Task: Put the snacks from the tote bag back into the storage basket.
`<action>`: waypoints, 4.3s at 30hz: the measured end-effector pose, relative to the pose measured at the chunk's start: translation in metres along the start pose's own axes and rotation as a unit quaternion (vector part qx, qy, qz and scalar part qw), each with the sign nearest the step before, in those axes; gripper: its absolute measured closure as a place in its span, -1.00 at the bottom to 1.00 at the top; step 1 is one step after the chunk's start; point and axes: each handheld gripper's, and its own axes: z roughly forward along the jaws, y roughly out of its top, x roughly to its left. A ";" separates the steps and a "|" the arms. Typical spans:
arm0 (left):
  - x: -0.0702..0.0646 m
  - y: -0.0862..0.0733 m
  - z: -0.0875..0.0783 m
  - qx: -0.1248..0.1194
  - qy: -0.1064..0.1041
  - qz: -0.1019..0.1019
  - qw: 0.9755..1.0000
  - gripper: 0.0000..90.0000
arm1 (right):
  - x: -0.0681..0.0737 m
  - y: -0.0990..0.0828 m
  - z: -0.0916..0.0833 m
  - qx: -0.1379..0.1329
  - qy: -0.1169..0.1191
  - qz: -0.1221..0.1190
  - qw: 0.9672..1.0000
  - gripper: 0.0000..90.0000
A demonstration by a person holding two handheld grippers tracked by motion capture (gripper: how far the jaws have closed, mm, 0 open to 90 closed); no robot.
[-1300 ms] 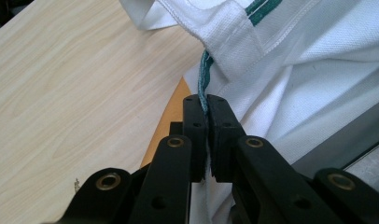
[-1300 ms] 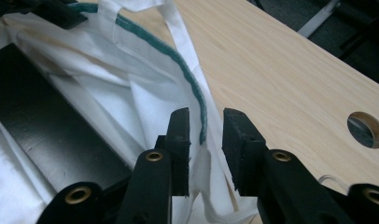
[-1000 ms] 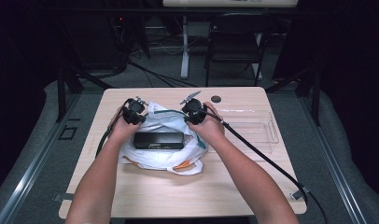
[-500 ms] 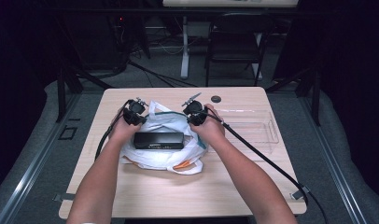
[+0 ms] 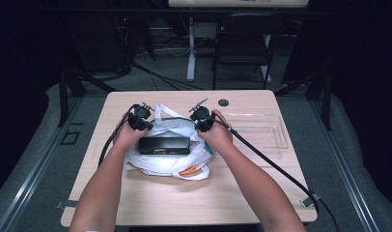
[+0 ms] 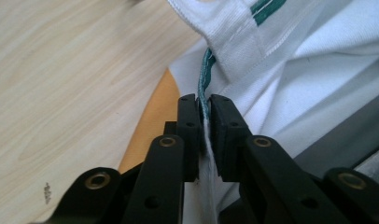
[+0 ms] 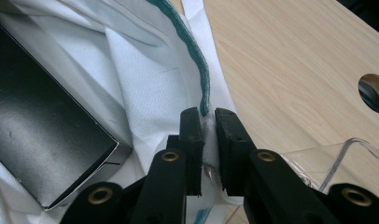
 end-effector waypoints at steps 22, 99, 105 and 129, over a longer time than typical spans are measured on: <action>0.002 -0.004 -0.048 -0.050 0.006 0.023 0.998 0.34 | -0.001 -0.003 0.004 0.004 0.000 0.005 1.000 0.81; -0.032 0.003 -0.092 0.036 -0.040 0.250 0.967 0.05 | 0.018 -0.090 -0.104 -0.131 0.066 0.018 0.989 0.37; -0.037 0.002 -0.084 0.052 -0.043 0.271 0.960 0.05 | 0.018 -0.090 -0.102 -0.127 0.070 0.018 0.989 0.35; -0.051 -0.001 -0.050 0.097 -0.066 0.326 0.938 -0.23 | 0.019 -0.098 -0.093 -0.119 0.067 0.010 0.991 0.29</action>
